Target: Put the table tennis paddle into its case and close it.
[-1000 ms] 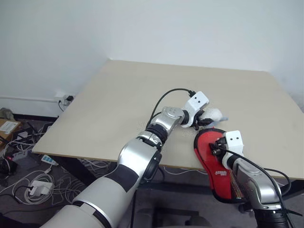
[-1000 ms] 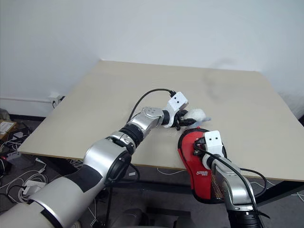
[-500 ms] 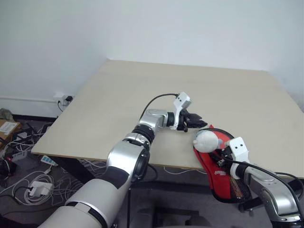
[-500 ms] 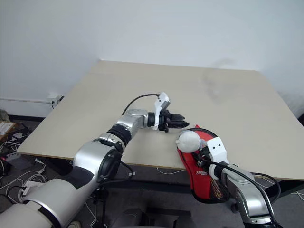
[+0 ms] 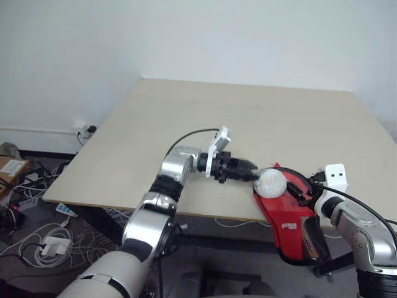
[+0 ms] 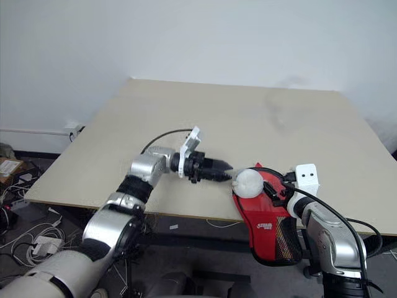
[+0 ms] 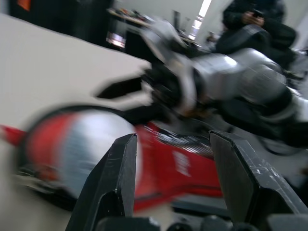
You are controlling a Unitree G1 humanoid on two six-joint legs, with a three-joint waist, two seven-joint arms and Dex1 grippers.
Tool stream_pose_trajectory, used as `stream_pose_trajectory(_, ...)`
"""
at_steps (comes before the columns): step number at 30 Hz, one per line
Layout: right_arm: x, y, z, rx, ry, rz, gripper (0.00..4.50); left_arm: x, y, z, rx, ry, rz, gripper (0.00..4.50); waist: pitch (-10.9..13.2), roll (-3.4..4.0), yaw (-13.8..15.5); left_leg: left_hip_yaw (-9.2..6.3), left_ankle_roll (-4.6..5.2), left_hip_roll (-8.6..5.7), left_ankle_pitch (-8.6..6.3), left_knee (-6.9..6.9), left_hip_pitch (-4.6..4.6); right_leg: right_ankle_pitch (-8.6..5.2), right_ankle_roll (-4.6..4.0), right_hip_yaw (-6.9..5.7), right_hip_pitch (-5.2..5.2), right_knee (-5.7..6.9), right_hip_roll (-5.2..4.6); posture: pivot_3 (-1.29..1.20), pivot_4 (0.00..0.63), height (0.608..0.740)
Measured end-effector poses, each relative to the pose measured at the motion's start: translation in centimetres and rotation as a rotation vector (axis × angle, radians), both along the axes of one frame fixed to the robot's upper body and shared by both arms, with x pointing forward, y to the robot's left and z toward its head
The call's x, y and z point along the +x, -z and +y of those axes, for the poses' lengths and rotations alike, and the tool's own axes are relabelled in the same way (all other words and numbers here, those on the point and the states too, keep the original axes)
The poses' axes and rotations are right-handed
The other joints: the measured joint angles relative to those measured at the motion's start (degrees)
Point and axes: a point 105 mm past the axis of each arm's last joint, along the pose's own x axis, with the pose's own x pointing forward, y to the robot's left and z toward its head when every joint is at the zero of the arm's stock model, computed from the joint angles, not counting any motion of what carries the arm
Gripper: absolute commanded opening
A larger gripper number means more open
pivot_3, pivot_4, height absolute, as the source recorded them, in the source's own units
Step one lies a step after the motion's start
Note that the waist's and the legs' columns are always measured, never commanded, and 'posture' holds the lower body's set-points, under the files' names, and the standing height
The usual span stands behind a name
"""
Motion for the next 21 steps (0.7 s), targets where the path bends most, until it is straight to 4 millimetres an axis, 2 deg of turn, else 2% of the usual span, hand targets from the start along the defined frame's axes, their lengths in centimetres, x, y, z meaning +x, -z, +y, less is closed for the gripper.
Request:
stream_pose_trajectory(4, 0.9, -1.1, -0.3, 0.004, 0.029, -0.037, 4.1, -2.0, -0.5, -1.1, 0.008, 0.051, -0.019, 2.47, -0.02, 0.04, 0.06, 0.0, 0.01, -0.01, 0.0, 0.03, 0.01, 0.0, 0.0, 0.03, 0.02, -0.01, 0.0, 0.0, 0.0, 0.715)
stream_pose_trajectory(8, 1.9, -1.9, -0.9, 0.016, 0.09, -0.068, 4.1, -3.8, 0.5, -3.2, 0.05, 0.097, -0.002, 2.47, -0.03, 0.08, 0.13, 0.01, 0.02, -0.03, 0.0, 0.03, 0.01, 0.0, 0.0, 0.03, 0.02, -0.01, 0.0, 0.0, 0.0, 0.715)
stream_pose_trajectory(12, 3.1, -3.8, -3.3, 0.042, 0.236, -0.128, 4.1, -5.0, 2.0, -5.3, 0.113, 0.111, -0.007, 2.47, -0.03, 0.32, 0.04, 0.04, 0.02, -0.02, 0.0, 0.02, 0.01, 0.0, 0.0, 0.08, 0.03, -0.01, 0.01, 0.0, 0.0, 0.715)
stream_pose_trajectory(16, 3.5, -5.2, -4.6, 0.052, 0.306, -0.172, 4.1, -5.2, 4.0, -7.3, 0.172, 0.058, -0.058, 2.47, -0.04, 0.4, 0.13, 0.06, 0.03, -0.03, 0.0, 0.0, 0.01, 0.0, 0.0, 0.1, 0.04, -0.03, 0.0, 0.0, 0.0, 0.715)
stream_pose_trajectory(21, 3.6, -4.9, -4.0, 0.068, 0.283, -0.155, 4.1, -4.4, 6.4, -9.5, 0.238, -0.066, -0.104, 2.47, -0.04, 0.51, 0.15, 0.11, 0.04, -0.04, 0.0, -0.01, 0.01, 0.0, 0.0, 0.15, 0.06, -0.03, -0.01, 0.0, 0.0, 0.715)
